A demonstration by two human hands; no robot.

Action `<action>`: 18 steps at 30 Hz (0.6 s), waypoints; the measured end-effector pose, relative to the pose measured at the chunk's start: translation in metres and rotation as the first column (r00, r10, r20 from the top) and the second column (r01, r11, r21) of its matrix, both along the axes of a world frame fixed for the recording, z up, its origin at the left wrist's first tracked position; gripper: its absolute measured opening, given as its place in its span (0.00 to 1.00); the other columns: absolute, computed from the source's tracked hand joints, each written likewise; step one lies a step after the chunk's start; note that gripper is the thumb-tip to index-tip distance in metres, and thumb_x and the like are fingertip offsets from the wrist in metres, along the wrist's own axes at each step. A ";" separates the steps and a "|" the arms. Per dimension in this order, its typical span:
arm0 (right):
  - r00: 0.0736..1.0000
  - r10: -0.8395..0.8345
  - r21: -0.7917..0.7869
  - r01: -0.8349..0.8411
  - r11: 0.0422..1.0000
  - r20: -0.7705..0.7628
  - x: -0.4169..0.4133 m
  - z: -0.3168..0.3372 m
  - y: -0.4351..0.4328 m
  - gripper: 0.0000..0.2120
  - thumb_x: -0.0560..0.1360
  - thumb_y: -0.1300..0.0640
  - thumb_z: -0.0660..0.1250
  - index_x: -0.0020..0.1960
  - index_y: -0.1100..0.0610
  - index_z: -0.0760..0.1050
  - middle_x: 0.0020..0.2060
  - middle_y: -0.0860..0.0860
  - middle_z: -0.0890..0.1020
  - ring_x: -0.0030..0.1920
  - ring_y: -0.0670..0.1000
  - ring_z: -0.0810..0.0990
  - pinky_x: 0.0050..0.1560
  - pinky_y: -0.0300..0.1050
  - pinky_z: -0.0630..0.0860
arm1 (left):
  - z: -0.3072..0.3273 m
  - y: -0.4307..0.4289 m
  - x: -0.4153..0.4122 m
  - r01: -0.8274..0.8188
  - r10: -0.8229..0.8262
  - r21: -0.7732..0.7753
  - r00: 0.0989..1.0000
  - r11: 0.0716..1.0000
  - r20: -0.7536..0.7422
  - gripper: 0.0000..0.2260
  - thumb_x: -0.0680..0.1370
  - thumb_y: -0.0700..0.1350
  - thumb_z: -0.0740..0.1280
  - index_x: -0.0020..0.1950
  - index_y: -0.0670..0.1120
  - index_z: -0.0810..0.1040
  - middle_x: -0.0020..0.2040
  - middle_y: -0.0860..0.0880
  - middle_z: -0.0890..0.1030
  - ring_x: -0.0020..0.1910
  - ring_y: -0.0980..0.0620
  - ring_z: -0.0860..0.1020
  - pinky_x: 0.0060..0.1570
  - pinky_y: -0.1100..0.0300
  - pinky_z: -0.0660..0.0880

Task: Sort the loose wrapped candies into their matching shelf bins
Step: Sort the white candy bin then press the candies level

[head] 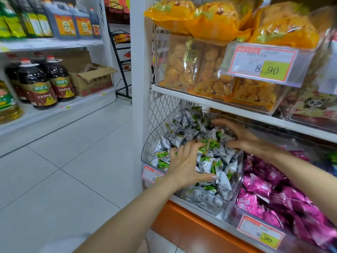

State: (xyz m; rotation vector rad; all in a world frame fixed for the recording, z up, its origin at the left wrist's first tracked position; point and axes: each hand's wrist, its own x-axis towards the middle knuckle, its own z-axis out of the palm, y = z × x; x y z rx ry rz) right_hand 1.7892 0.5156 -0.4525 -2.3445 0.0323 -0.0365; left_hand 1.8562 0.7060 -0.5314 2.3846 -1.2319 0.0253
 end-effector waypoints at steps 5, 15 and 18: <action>0.983 0.028 -0.166 0.003 0.986 0.183 0.025 0.010 0.027 0.17 0.73 0.47 0.57 0.60 0.37 0.72 0.66 0.38 0.70 0.66 0.40 0.67 0.63 0.42 0.66 | 0.009 -0.005 0.000 -0.070 0.060 -0.064 0.988 0.996 -0.145 0.49 0.66 0.68 0.67 0.76 0.50 0.44 0.73 0.48 0.59 0.71 0.50 0.58 0.70 0.47 0.50; 0.959 0.269 -0.456 -0.279 0.845 -0.089 0.084 -0.011 0.064 0.21 0.82 0.46 0.45 0.70 0.47 0.68 0.70 0.45 0.67 0.70 0.45 0.64 0.70 0.48 0.61 | 0.006 0.016 -0.008 -0.352 0.351 0.007 0.930 0.936 -0.109 0.52 0.65 0.73 0.62 0.75 0.45 0.43 0.75 0.46 0.46 0.74 0.47 0.45 0.72 0.50 0.43; 0.950 0.252 -0.613 -0.310 0.727 -0.183 0.095 -0.014 0.066 0.23 0.79 0.39 0.49 0.74 0.40 0.57 0.74 0.42 0.59 0.74 0.47 0.57 0.72 0.50 0.58 | 0.008 0.032 -0.007 -0.393 0.395 0.050 0.903 0.918 -0.170 0.52 0.66 0.71 0.64 0.75 0.44 0.40 0.76 0.44 0.42 0.75 0.46 0.41 0.72 0.52 0.41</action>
